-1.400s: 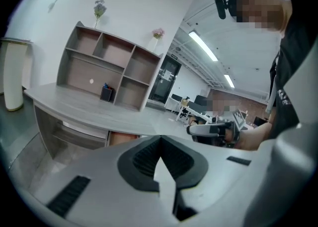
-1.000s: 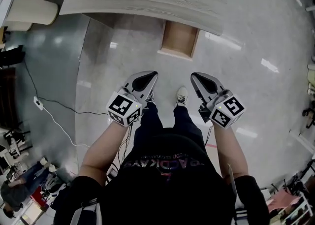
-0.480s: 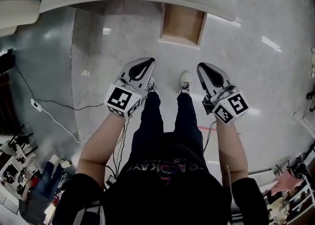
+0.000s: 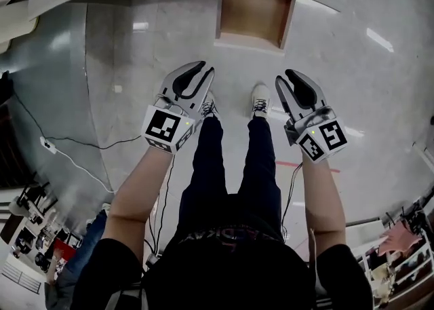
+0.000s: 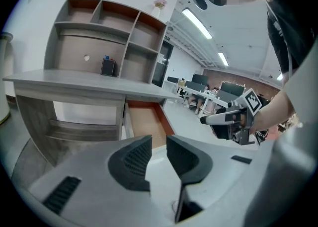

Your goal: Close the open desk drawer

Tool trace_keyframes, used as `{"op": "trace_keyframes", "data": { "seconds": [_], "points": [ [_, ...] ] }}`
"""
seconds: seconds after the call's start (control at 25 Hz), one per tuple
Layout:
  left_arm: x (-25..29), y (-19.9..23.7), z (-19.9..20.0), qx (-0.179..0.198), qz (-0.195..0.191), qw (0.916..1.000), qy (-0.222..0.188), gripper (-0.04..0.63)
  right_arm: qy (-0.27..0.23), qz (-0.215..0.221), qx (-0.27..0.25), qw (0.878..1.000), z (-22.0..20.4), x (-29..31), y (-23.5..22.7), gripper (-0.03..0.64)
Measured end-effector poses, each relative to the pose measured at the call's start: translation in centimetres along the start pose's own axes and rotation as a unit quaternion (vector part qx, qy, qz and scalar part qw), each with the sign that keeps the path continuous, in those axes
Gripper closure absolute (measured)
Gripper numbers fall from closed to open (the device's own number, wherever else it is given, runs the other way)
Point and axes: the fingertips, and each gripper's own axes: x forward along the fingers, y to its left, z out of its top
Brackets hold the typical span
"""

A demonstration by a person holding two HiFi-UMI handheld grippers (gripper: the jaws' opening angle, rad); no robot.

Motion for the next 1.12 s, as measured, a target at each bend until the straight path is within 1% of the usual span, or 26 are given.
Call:
{"op": "trace_keyframes", "data": {
  "seconds": [0.04,0.24,0.48,0.56,0.68,0.8,1.0,1.12],
  "points": [
    [0.3,0.2,-0.6,0.002,0.001,1.0,0.003,0.497,0.008,-0.009,-0.013,1.0,-0.7,0.1,-0.5,0.492],
    [2.2,1.4,-3.8,0.011,0.016,0.9996,0.018,0.44,0.054,-0.044,-0.075,0.995,-4.6,0.4,-3.6,0.446],
    [4.9,3.1,-6.7,0.029,0.038,0.9984,0.03,0.423,0.083,-0.074,-0.111,0.988,-7.6,1.8,-7.6,0.402],
    [5.9,3.8,-7.4,0.036,0.043,0.9978,0.034,0.403,0.085,-0.081,-0.114,0.987,-8.1,2.7,-8.7,0.388],
    [7.4,4.2,-7.9,0.048,0.043,0.9973,0.035,0.385,0.09,-0.088,-0.12,0.985,-8.8,4.1,-10.1,0.382],
    [8.7,4.4,-8.2,0.061,0.04,0.9968,0.033,0.38,0.092,-0.089,-0.13,0.983,-9.1,5.4,-10.9,0.382],
    [10.6,4.9,-9.0,0.101,0.033,0.9935,0.04,0.37,0.102,-0.084,-0.161,0.978,-9.7,7.0,-11.8,0.38],
    [11.4,5.5,-9.0,0.112,0.032,0.9923,0.041,0.37,0.108,-0.084,-0.172,0.976,-9.8,8.0,-12.4,0.38]
  ]
}}
